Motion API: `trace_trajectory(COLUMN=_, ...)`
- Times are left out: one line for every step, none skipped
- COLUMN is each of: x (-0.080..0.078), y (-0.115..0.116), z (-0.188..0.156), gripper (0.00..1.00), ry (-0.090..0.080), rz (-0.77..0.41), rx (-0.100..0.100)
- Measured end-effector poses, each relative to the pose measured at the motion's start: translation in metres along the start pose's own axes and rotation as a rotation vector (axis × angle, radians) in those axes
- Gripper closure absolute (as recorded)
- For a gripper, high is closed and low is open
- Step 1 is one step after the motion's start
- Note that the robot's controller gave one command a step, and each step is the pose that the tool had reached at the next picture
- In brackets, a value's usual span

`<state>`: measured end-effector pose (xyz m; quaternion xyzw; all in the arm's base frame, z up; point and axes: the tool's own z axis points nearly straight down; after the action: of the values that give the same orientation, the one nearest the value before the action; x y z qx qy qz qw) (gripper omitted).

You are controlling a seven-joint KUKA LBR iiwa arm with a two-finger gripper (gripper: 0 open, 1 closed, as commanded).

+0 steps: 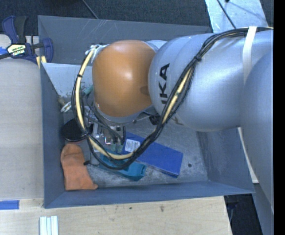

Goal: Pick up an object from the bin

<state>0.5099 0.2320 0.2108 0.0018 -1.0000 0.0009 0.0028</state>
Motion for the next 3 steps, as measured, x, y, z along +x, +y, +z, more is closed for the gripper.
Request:
trace_trajectory(x=-0.002, y=-0.001, z=-0.005, gripper=0.0, ry=-0.008, rz=0.004, rx=-0.003)
trace_trajectory(x=-0.042, y=-0.003, z=0.056, gripper=0.0, ry=-0.012, rz=-0.092, rx=-0.003)
trace_trajectory(x=-0.077, y=-0.03, z=0.073, gripper=0.0, ry=-0.005, rz=-0.36, rx=-0.001)
